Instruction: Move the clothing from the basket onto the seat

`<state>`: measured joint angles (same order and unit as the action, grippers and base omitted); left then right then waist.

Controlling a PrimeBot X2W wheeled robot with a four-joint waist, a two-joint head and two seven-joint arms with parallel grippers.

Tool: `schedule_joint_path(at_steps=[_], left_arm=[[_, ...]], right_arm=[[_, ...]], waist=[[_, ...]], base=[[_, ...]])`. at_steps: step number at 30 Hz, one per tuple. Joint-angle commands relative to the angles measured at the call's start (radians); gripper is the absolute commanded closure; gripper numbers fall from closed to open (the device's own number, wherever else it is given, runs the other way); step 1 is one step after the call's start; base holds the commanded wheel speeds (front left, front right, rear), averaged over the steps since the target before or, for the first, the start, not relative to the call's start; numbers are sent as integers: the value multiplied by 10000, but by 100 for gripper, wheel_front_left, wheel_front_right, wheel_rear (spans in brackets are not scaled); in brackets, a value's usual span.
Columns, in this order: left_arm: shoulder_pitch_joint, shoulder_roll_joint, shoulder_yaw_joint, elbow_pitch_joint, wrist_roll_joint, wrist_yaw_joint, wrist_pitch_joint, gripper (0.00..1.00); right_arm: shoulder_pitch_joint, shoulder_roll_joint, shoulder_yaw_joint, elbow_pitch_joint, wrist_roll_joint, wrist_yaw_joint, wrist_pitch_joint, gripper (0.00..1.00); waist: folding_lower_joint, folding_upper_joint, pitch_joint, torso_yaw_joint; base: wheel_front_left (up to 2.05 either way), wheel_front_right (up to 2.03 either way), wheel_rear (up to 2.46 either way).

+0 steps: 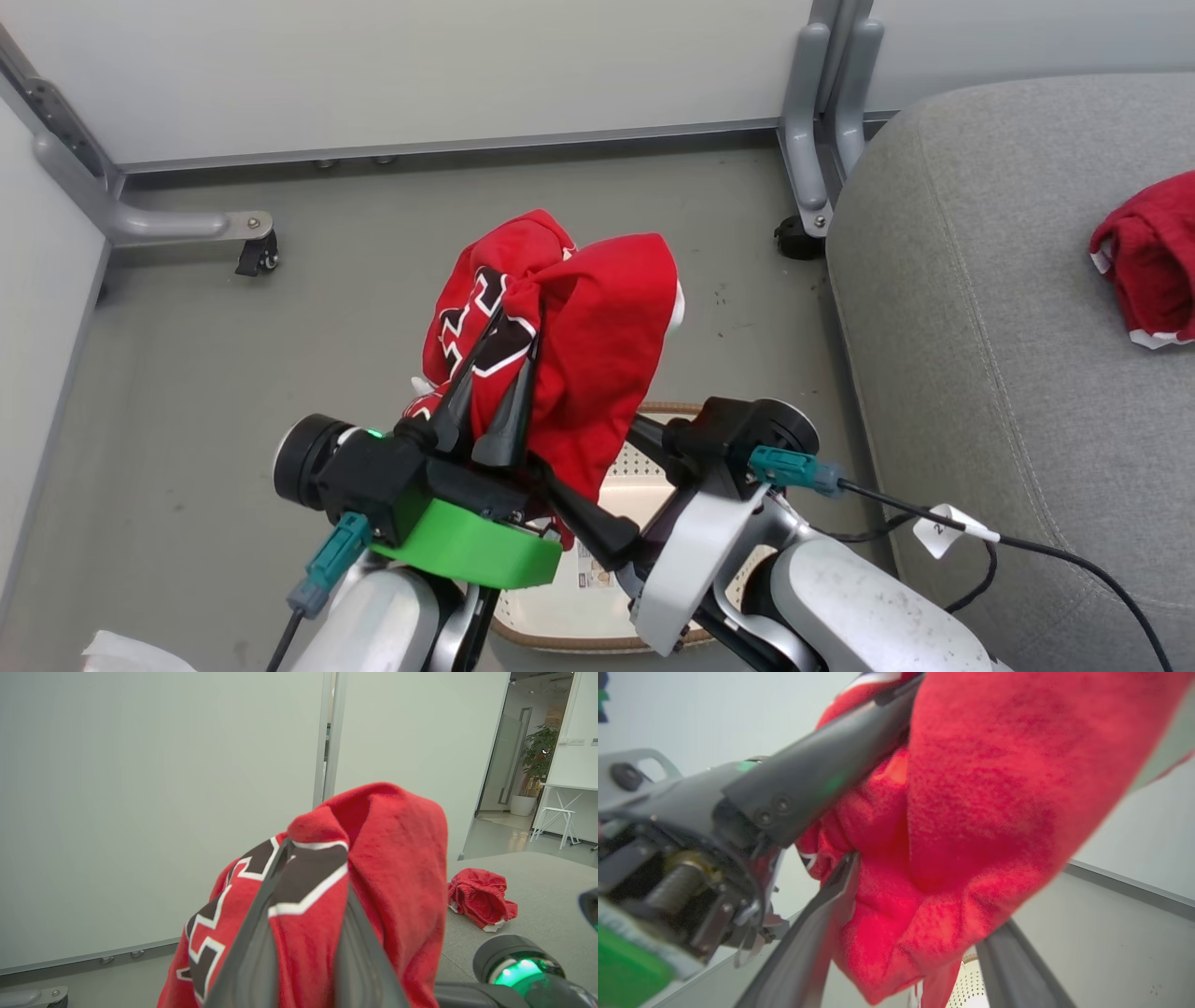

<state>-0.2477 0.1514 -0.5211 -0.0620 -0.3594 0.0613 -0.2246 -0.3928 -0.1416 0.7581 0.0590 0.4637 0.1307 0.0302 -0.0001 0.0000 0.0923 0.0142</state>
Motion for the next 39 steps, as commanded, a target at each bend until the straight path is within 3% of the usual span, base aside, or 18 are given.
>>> schedule_joint_path(at_steps=[1,16,17,18,19,26,39], left_arm=[[-180,11,-27,12,-23,-48,-39,100],[-182,53,-91,269,-150,8,-25,100],[-185,48,-89,313,-171,42,38,90],[-198,46,-86,330,-171,74,47,53],[-215,45,-85,340,-175,93,70,0],[-324,198,-121,272,163,179,-49,0],[332,985,-796,119,495,-207,510,0]], right_arm=[[-212,-2,87,164,63,0,-112,100],[-830,-89,517,900,361,-1,-703,100],[-848,-94,508,911,369,-1,-724,100],[-850,-103,491,933,374,-1,-754,100],[-859,-111,467,952,367,-1,-785,100],[-1048,-93,219,1208,109,0,-987,100],[-1329,-190,-414,2158,-65,0,-1355,100]], waist=[[1,0,-2,34],[1,0,-40,36],[1,0,-36,30],[1,0,-31,24],[1,0,-24,17],[1,0,53,24],[1,0,50,288]], base=[[0,0,0],[0,0,0],[0,0,0],[0,0,0],[0,0,0],[0,0,0],[0,0,0]])
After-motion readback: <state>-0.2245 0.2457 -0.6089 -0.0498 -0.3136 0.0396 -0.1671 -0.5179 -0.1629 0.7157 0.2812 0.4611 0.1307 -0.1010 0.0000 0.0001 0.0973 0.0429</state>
